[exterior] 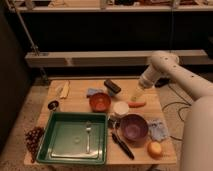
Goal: Place pepper in table surface
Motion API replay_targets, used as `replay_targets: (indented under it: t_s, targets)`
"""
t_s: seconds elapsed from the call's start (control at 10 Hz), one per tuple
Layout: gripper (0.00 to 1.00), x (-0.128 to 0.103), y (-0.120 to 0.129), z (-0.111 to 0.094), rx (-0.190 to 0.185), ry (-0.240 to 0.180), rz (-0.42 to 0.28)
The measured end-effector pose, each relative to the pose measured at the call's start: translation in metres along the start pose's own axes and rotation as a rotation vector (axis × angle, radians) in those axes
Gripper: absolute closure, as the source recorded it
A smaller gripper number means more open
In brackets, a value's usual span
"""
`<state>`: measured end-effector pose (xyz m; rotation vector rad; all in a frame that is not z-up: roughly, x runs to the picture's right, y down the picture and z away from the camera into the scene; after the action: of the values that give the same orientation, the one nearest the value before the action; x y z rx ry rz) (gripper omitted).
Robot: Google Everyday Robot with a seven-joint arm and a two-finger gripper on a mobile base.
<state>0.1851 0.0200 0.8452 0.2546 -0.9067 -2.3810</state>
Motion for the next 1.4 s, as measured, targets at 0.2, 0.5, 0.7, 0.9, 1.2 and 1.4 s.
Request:
replay_targets:
  t_s: [0.2, 0.5, 0.7, 0.9, 1.2, 1.4]
  targets:
    - [0.20, 0.003, -0.001, 0.013, 0.004, -0.006, -0.008]
    - [0.20, -0.005, 0.006, 0.022, -0.001, -0.031, 0.000]
    - [0.20, -0.009, 0.006, 0.029, 0.005, -0.047, 0.001]
    - [0.20, -0.013, 0.003, 0.043, 0.022, -0.065, -0.001]
    - [0.20, -0.021, -0.001, 0.055, 0.028, -0.085, 0.000]
    - [0.20, -0.024, -0.003, 0.064, 0.033, -0.103, -0.001]
